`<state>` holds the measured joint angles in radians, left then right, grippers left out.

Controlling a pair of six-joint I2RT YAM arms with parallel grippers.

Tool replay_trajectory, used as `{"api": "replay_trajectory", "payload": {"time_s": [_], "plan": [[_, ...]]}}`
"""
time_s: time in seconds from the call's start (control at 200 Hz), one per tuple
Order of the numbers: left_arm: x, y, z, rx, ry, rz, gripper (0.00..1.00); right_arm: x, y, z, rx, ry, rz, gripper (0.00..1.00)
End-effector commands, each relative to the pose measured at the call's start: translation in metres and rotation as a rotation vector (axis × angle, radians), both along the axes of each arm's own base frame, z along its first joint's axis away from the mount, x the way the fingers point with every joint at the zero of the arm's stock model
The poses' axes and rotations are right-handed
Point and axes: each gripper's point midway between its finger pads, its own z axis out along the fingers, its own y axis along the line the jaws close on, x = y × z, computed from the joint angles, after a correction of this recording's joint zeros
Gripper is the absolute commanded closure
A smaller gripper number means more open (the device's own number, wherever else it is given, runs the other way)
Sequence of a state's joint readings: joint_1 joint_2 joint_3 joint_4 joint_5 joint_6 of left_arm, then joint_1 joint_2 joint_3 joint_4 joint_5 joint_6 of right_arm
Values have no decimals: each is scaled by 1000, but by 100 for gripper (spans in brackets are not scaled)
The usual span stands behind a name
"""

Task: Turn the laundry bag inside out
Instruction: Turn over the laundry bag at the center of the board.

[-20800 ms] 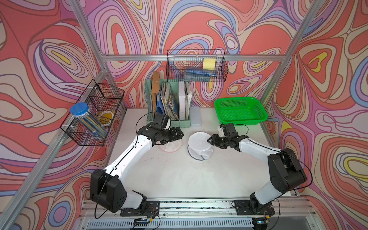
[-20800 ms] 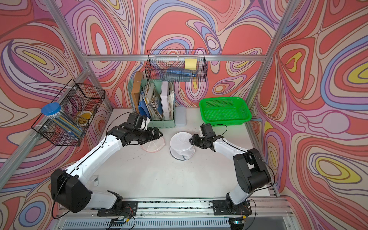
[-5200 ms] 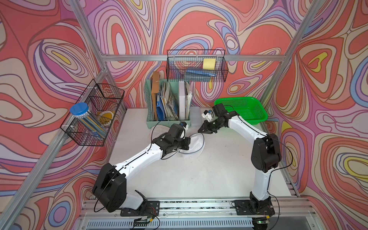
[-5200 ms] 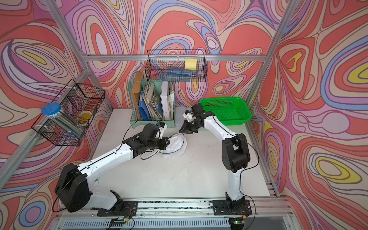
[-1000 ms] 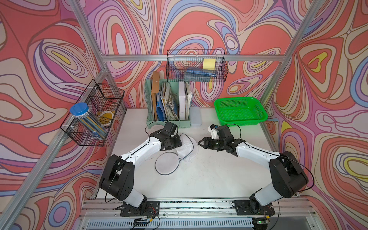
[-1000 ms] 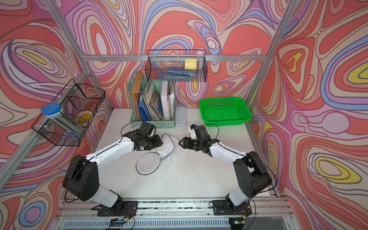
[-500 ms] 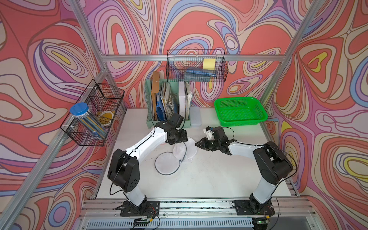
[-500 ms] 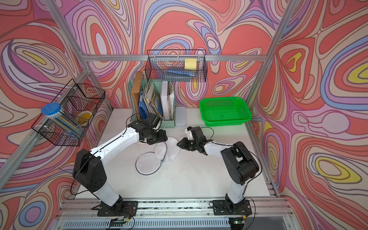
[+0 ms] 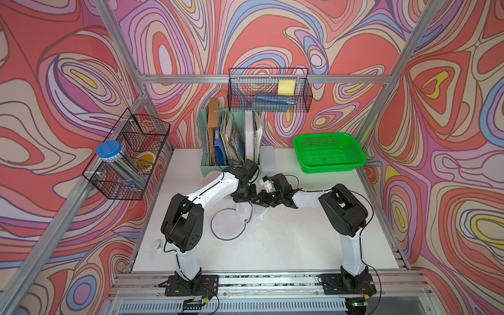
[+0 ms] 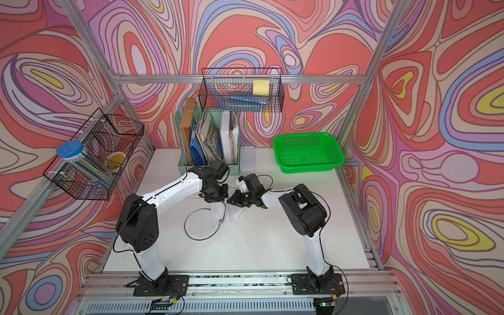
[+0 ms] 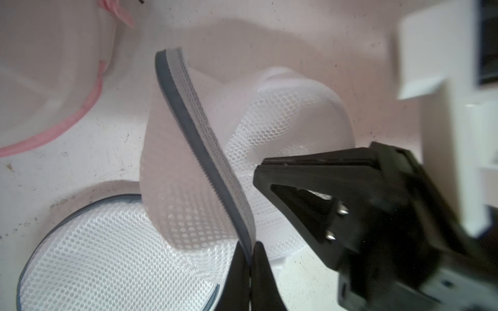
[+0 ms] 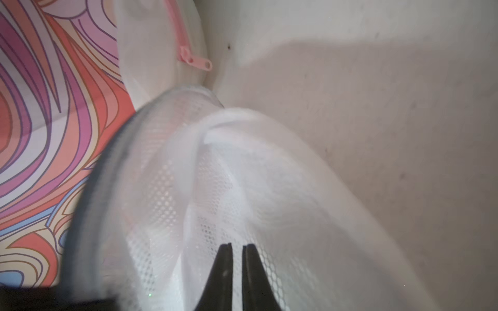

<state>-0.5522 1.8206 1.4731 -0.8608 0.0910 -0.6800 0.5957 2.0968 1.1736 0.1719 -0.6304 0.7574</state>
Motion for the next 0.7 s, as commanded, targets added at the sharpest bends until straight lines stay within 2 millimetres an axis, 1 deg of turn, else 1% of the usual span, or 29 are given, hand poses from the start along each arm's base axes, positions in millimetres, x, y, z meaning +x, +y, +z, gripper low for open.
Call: {"api": "replay_trajectory", "payload": {"time_s": [0.0, 0.095, 0.145, 0.24, 0.29, 0.43, 0.53, 0.581, 0.696], "plan": [[2, -11, 27, -49, -38, -4, 100, 2, 14, -1, 27, 19, 26, 91], [6, -25, 40, -111, -53, -1, 100, -3, 18, -17, -4, 55, 40, 92], [9, -34, 48, -156, -58, 1, 100, -6, 15, -29, -38, 79, 38, 94], [12, -52, 63, -227, -70, -6, 100, -11, 8, -50, -121, 115, 39, 95], [15, -62, 72, -262, -80, -12, 100, -13, 5, -55, -131, 126, 35, 96], [20, -85, 88, -313, -105, -42, 100, -17, 1, -69, -164, 162, 35, 96], [21, -96, 93, -328, -109, -68, 100, -20, 0, -74, -177, 176, 37, 96], [21, -97, 93, -314, -110, -72, 100, -21, -1, -76, -179, 176, 39, 96], [17, -92, 83, -288, -95, -69, 100, -20, -1, -72, -179, 166, 37, 95]]}}
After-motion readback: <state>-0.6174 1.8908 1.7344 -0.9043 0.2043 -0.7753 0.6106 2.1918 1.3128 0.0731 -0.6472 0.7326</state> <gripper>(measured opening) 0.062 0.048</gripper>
